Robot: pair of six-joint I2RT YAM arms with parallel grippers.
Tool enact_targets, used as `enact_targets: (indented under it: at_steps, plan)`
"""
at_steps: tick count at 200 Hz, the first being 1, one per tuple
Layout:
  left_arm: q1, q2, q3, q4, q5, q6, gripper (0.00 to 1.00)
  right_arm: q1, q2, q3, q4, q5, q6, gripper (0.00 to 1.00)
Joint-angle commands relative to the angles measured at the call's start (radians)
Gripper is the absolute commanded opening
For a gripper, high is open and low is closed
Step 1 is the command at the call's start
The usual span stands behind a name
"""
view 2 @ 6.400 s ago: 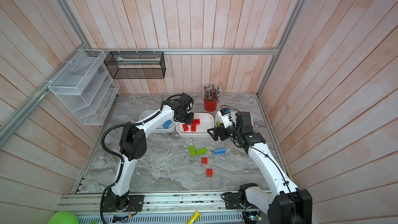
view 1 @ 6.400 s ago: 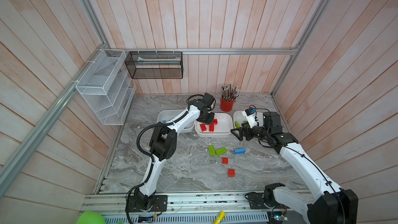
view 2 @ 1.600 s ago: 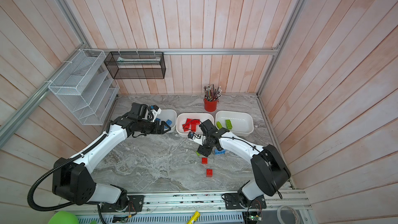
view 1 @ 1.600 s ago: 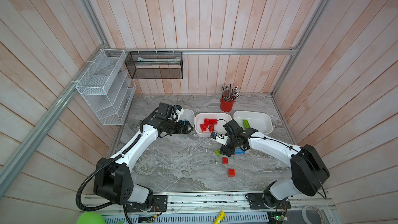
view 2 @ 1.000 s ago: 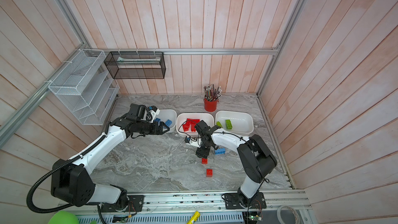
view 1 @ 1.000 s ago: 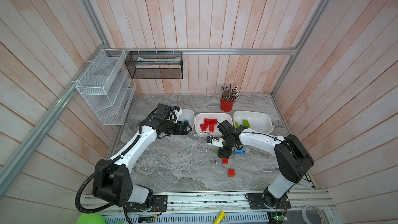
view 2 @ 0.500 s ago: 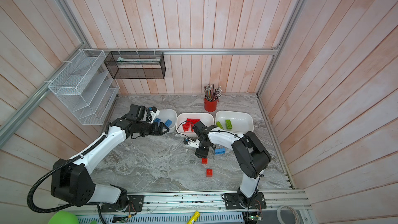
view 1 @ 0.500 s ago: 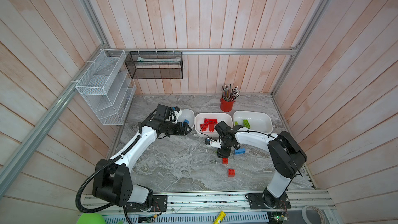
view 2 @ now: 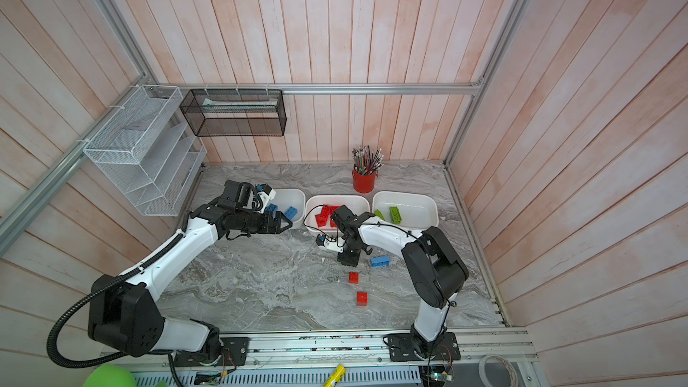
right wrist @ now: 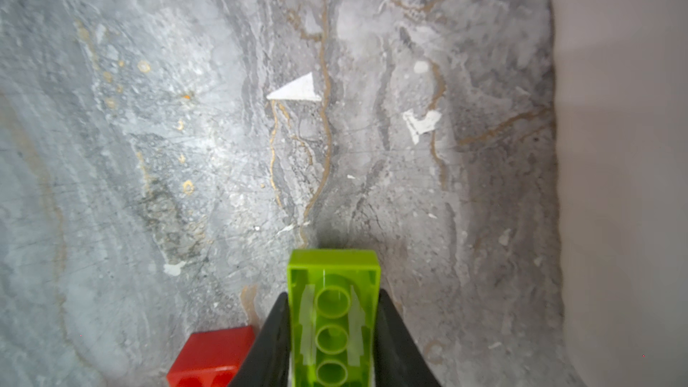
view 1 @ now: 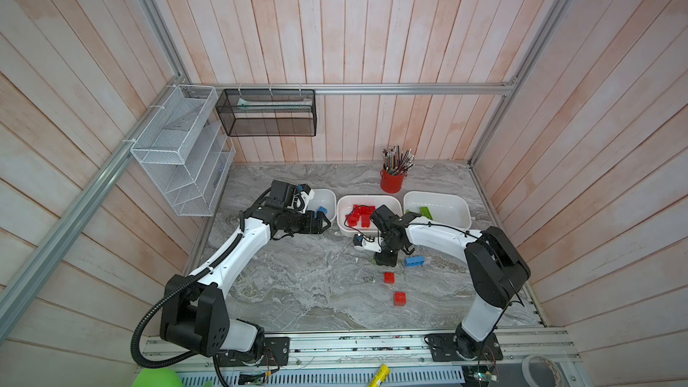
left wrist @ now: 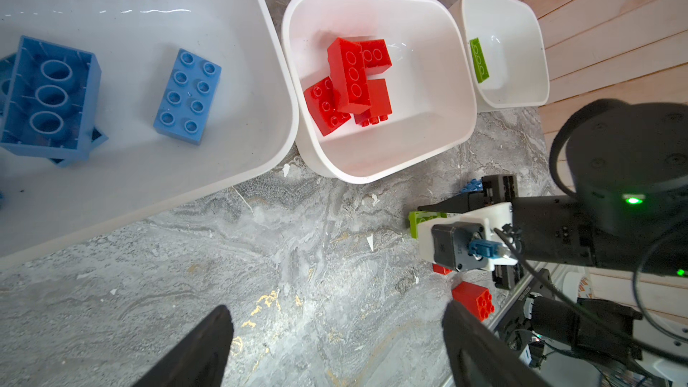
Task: Sort the legos into containers by color
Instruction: Pick up the lego from the center of the table, then place the lego in the container.
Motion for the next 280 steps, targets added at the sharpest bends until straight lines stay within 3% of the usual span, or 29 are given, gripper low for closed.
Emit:
enact_targets:
  at_steps: [1, 35, 64, 98, 143, 237, 280]
  plan:
    - [0.004, -0.023, 0.011, -0.007, 0.025, 0.019, 0.91, 0.005, -0.104, 0.056, -0.074, 0.015, 0.025, 0.28]
    - [0.003, -0.041, 0.025, 0.011, 0.098, -0.01, 0.9, -0.055, -0.267, 0.078, -0.105, 0.078, 0.039, 0.28]
    - [-0.002, -0.051, 0.031, 0.039, 0.138, -0.041, 0.9, -0.233, -0.335, 0.087, -0.082, 0.091, 0.044, 0.28]
    - [-0.027, -0.032, 0.065, 0.043, 0.143, -0.048, 0.9, -0.423, -0.284, 0.13, -0.009, 0.074, 0.044, 0.28]
    - [-0.047, -0.015, 0.086, 0.058, 0.134, -0.062, 0.9, -0.598, -0.117, 0.209, 0.089, -0.017, 0.053, 0.28]
    - [-0.05, 0.007, 0.083, 0.109, 0.159, -0.092, 0.9, -0.625, 0.185, 0.363, 0.043, -0.139, 0.119, 0.31]
    - [-0.05, 0.017, 0.079, 0.111, 0.163, -0.084, 0.9, -0.622, 0.222, 0.397, -0.005, -0.154, 0.127, 0.43]
